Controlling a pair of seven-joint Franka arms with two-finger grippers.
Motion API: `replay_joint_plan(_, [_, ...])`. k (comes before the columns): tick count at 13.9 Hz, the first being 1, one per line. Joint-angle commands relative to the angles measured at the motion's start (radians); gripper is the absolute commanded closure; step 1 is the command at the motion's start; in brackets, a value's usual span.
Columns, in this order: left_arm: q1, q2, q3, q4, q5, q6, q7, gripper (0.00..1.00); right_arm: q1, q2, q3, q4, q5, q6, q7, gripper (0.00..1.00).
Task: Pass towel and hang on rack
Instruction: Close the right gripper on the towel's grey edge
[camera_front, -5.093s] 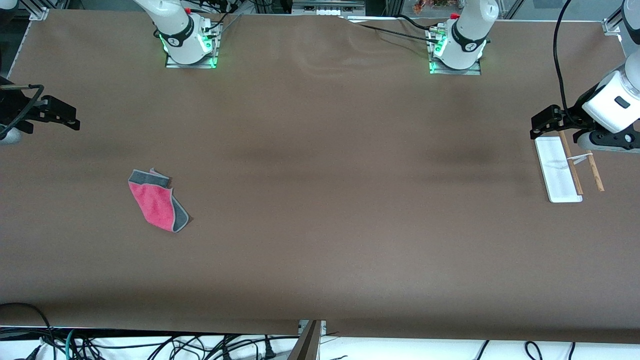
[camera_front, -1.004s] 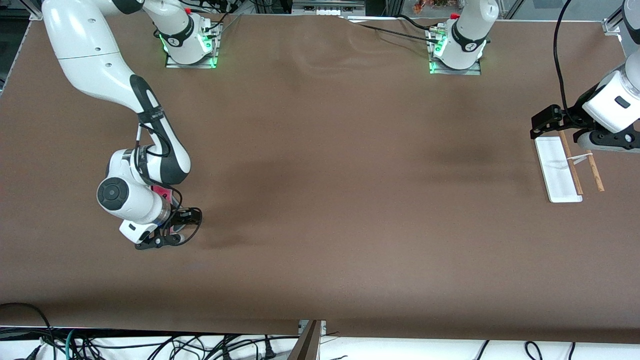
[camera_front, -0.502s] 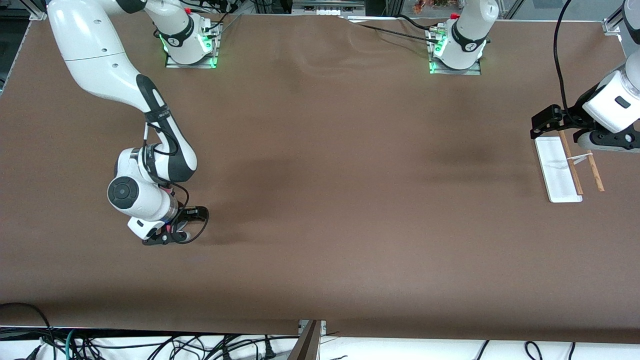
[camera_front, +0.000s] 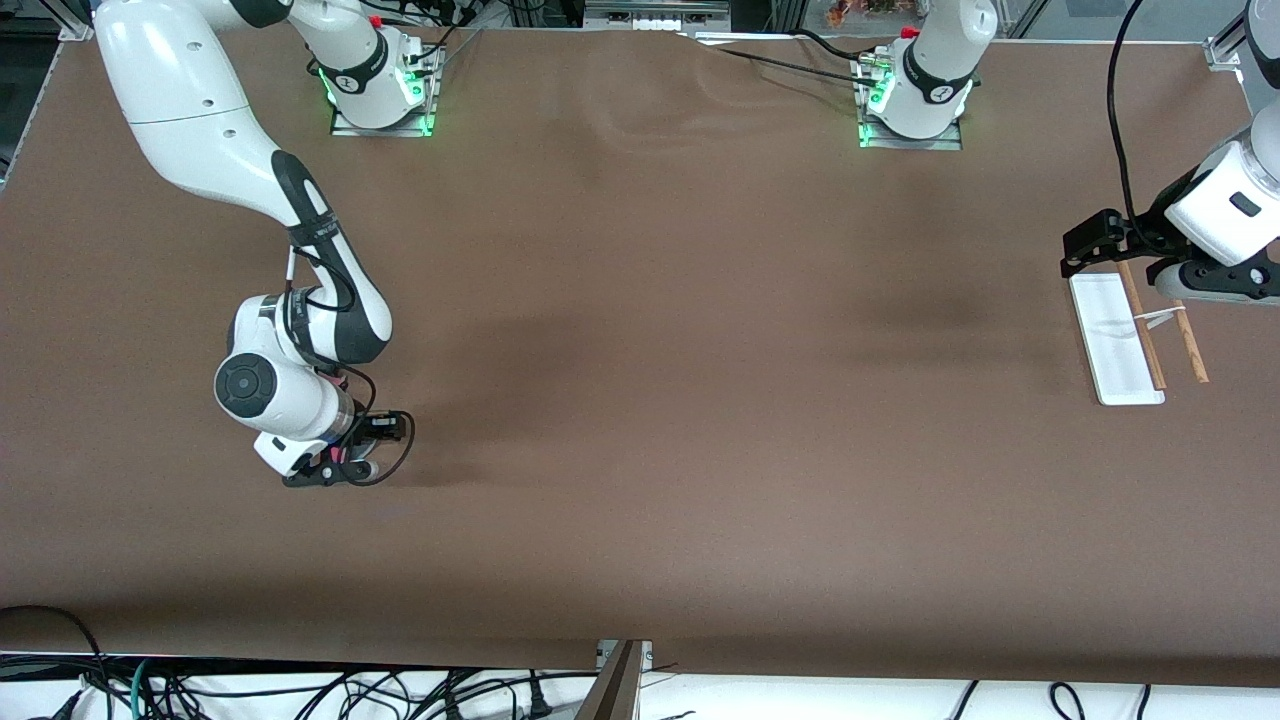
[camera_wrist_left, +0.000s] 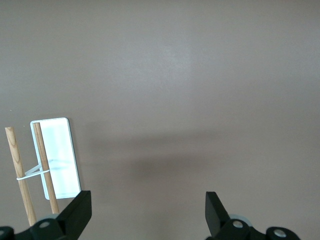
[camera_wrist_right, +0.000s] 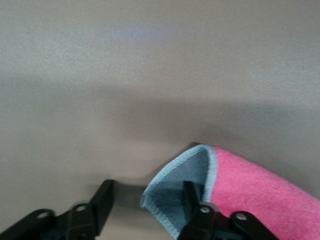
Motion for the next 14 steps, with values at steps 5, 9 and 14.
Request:
replay_joint_plan(5, [0.008, 0.010, -0.004, 0.028, 0.005, -0.019, 0.013, 0.00, -0.006, -0.014, 0.005, -0.020, 0.011, 0.008, -0.011, 1.00])
replay_joint_plan(9, [0.007, 0.010, -0.006, 0.026, 0.005, -0.019, 0.011, 0.00, -0.008, -0.040, 0.003, -0.014, 0.010, -0.007, -0.020, 1.00])
replay_joint_plan(14, [0.007, 0.010, -0.006, 0.026, 0.005, -0.019, 0.010, 0.00, -0.011, -0.198, -0.012, 0.002, 0.001, -0.143, -0.023, 1.00])
